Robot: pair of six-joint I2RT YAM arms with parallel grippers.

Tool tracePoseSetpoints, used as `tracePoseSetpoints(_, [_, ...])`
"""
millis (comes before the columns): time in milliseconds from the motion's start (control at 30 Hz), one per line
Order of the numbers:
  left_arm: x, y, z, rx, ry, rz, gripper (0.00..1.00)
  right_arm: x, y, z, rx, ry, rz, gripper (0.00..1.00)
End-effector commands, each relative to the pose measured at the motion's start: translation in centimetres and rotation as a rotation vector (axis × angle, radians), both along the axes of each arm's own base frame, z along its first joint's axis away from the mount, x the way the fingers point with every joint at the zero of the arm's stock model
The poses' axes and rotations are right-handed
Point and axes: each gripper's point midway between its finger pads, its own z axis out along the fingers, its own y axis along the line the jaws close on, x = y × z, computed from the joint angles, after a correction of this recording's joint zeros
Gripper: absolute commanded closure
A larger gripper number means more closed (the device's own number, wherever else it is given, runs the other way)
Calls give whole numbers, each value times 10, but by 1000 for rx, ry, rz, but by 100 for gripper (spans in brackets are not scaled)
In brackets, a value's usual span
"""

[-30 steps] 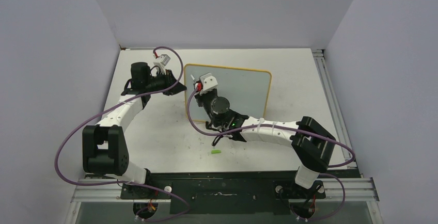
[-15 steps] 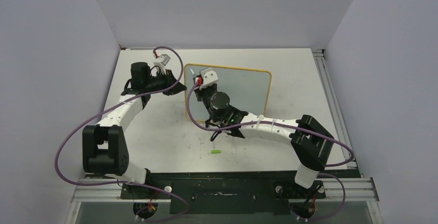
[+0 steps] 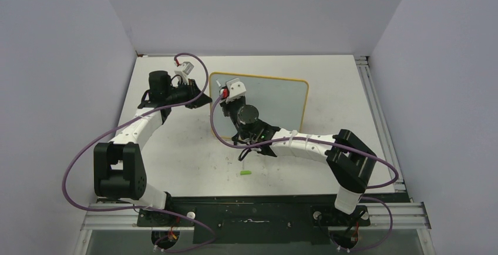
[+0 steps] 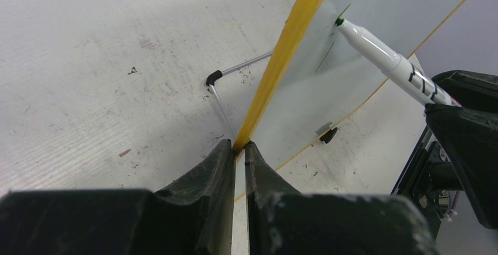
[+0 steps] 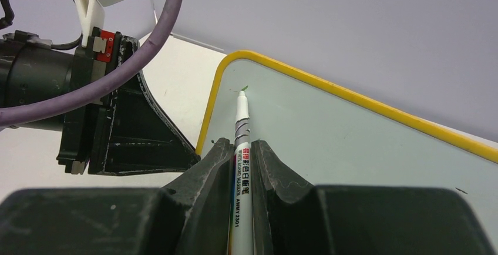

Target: Write a sentence on the whiteboard

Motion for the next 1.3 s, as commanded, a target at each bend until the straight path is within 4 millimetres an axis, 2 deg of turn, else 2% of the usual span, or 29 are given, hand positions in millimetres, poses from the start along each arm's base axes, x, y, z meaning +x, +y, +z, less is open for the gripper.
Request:
tracePoseSetpoints(0, [0, -14, 16, -19, -32, -55, 93, 4, -13, 14, 57, -14, -54, 95])
tracePoseSetpoints(433, [0, -13, 16, -18, -31, -54, 93, -1, -23, 4, 52, 5, -69, 95])
tracePoseSetpoints(733, [0, -13, 15, -18, -28, -53, 93, -25, -12, 25, 37, -70, -28, 95])
tracePoseSetpoints(1000, [0, -13, 16, -17, -31, -54, 93, -23, -18, 34, 64, -85, -60, 95])
tracePoseSetpoints(1267, [0, -14, 16, -17, -31, -55, 94, -13, -26, 39, 84, -90, -81, 95])
